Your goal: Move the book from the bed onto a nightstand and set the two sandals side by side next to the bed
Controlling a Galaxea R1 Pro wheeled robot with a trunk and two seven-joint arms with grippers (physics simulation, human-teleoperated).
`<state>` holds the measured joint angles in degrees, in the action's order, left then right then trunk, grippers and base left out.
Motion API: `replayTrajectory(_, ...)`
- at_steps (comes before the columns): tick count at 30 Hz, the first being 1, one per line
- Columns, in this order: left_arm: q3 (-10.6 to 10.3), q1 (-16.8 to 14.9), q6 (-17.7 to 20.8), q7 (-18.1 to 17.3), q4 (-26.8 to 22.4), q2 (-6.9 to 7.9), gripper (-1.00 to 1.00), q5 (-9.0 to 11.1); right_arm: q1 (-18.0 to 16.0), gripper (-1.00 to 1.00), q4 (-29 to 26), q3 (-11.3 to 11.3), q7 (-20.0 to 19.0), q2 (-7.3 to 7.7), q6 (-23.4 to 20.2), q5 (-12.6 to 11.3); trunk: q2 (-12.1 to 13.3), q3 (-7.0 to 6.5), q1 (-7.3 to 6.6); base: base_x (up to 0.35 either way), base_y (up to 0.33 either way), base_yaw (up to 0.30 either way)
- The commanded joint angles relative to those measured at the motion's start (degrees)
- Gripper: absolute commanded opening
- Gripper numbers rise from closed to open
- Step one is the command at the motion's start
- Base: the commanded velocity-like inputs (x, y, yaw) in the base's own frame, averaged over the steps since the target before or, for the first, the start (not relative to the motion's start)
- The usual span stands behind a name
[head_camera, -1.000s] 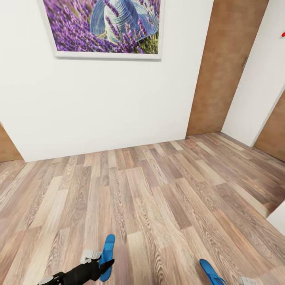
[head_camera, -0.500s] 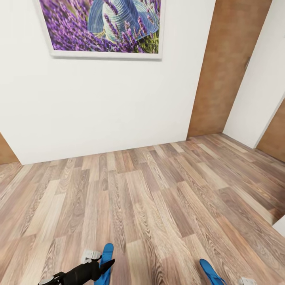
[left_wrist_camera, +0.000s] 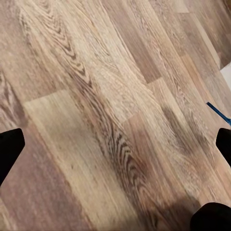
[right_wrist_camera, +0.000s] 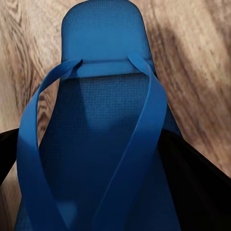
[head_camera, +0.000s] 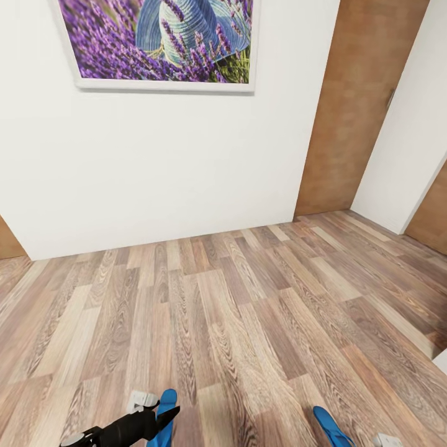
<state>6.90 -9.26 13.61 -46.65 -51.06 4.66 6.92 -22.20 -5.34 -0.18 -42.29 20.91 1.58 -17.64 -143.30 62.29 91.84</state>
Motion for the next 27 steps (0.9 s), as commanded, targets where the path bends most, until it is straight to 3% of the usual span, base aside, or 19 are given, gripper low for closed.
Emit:
replayTrajectory(1,0.0,0.0,0.6,-0.1,0.0,-0.05,1.00,0.5,0.0,-1.00,0.1,0.0,-0.2,0.01,0.1,-0.1,0.0,0.05,-0.01,0.001,0.000,0.000)
replayTrajectory(3,0.0,0.0,0.6,1.0,0.0,-0.22,1.00,0.4,0.0,-1.00,0.1,0.0,-0.1,0.00,0.1,-0.1,0.0,0.05,-0.01,0.000,0.000,0.000)
replayTrajectory(6,-0.2,-0.1,0.7,9.2,-0.7,-1.32,1.00,0.4,0.0,-1.00,0.1,0.0,-0.1,-0.02,0.2,-0.1,0.0,0.05,-0.01,0.000,0.000,0.000)
replayTrajectory(8,-0.6,-1.0,1.1,19.8,-2.0,-3.34,1.00,0.4,0.0,-1.00,0.1,0.0,-0.1,-0.03,0.1,-0.1,0.0,0.05,-0.01,0.000,0.000,0.000)
replayTrajectory(9,-0.8,-1.5,1.2,22.5,-2.3,-4.07,1.00,0.4,0.0,-1.00,0.1,0.0,-0.1,-0.02,0.2,-0.1,0.0,0.05,-0.01,0.000,0.000,0.000)
replayTrajectory(12,-3.3,-6.0,3.2,34.5,-3.0,-8.63,1.00,-0.1,0.0,-1.00,0.1,0.0,-0.1,-0.05,0.2,-0.1,0.0,0.05,-0.01,0.000,0.000,0.000)
replayTrajectory(14,-5.4,-8.0,6.7,37.0,-3.1,-9.75,1.00,-0.7,0.0,-1.00,0.1,0.0,-0.1,-0.06,0.2,-0.1,0.0,0.05,-0.01,0.000,0.000,0.000)
replayTrajectory(15,-6.9,-9.9,11.4,38.2,-3.2,-10.39,1.00,-1.0,0.0,-1.00,0.1,0.0,-0.1,-0.05,0.2,-0.1,0.0,0.05,-0.01,0.000,0.000,0.000)
replayTrajectory(16,-8.0,-12.5,17.5,37.9,-3.1,-10.77,1.00,-0.5,0.0,-1.00,0.1,0.0,0.0,-0.07,0.2,-0.1,0.0,0.05,-0.01,0.000,0.000,0.000)
replayTrajectory(17,-8.3,-14.5,20.9,36.5,-2.8,-10.88,1.00,0.4,0.0,-1.00,0.1,0.0,0.0,-0.07,0.2,-0.1,0.0,0.05,-0.01,0.000,0.000,0.000)
replayTrajectory(19,-8.6,-16.4,23.6,34.6,-2.5,-10.95,1.00,1.4,0.0,-1.00,0.1,0.0,0.0,-0.07,0.2,-0.1,0.0,0.05,-0.01,0.000,0.000,0.000)
replayTrajectory(21,-8.7,-16.8,24.2,34.3,-1.9,-10.95,1.00,1.7,0.0,-1.00,0.1,0.0,0.0,-0.07,0.2,-0.1,0.0,0.05,-0.01,0.000,0.000,0.000)
replayTrajectory(22,-8.7,-17.1,23.5,34.0,1.8,-10.76,1.00,1.5,0.0,-1.00,0.1,0.0,0.0,-0.08,0.2,-0.1,0.0,0.05,-0.01,0.000,0.000,0.000)
replayTrajectory(27,-8.4,-17.3,13.9,33.8,9.1,-9.40,1.00,1.6,0.0,-1.00,0.1,0.0,0.0,-0.08,0.2,-0.1,0.0,0.05,-0.01,0.000,0.000,0.000)
